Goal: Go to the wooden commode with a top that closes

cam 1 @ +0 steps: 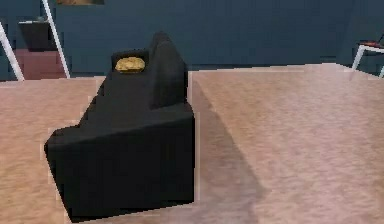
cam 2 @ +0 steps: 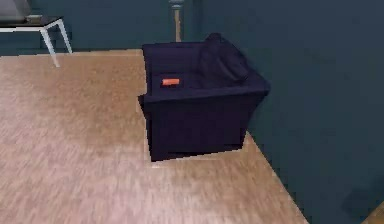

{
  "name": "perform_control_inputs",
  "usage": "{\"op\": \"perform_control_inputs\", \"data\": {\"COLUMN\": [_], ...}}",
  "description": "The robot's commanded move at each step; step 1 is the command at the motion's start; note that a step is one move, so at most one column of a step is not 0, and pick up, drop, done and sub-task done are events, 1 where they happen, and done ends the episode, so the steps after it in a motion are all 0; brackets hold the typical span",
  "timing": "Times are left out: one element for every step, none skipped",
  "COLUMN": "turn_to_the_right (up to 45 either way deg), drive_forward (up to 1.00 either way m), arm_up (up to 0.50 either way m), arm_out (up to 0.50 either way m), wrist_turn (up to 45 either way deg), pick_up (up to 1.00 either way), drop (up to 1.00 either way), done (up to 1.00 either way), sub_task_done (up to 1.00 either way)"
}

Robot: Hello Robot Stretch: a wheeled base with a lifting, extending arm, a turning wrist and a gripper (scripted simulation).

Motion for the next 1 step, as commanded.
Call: {"op": "perform_control_inputs", "data": {"turn_to_the_right": [-42.0], "drive_forward": [0.00], "arm_up": [0.00], "arm_out": [0.00], "wrist_turn": [0.0], "pick_up": [0.00], "drop": [0.00], "done": [0.00], "sub_task_done": [0.00]}}
